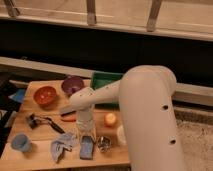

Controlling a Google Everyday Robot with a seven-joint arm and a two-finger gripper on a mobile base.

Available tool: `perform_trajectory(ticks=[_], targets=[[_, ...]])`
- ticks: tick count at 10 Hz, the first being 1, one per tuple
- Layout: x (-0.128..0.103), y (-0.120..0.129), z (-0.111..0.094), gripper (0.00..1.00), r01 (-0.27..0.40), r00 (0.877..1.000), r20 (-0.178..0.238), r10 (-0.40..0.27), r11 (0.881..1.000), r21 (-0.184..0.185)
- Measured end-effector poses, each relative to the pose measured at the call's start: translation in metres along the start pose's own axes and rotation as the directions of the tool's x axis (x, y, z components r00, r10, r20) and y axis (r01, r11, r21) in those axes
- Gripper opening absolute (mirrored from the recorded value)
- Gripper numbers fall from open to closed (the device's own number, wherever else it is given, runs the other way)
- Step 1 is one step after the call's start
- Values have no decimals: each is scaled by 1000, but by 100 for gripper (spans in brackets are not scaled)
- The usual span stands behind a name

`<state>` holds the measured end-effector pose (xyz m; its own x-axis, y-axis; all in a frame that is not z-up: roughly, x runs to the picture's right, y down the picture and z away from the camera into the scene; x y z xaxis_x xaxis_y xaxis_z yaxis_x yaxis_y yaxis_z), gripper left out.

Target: Place sponge in metal cup

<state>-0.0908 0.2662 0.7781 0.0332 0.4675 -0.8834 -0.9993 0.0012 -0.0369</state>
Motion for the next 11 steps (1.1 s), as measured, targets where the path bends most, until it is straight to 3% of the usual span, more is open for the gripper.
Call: perform_trajectory(ticks=[2, 3, 6, 9, 11], targets=[[5, 0, -19, 3, 4, 999, 37, -3, 1000, -9], [7, -2, -36, 0, 3, 998, 70, -2, 1000, -15], [13, -10, -97, 0, -1, 984, 177, 6, 1000, -31], [16, -16, -155, 0, 2, 954, 298, 5, 1000, -24], [11, -32, -170, 0, -25, 945, 327, 30, 999, -21]])
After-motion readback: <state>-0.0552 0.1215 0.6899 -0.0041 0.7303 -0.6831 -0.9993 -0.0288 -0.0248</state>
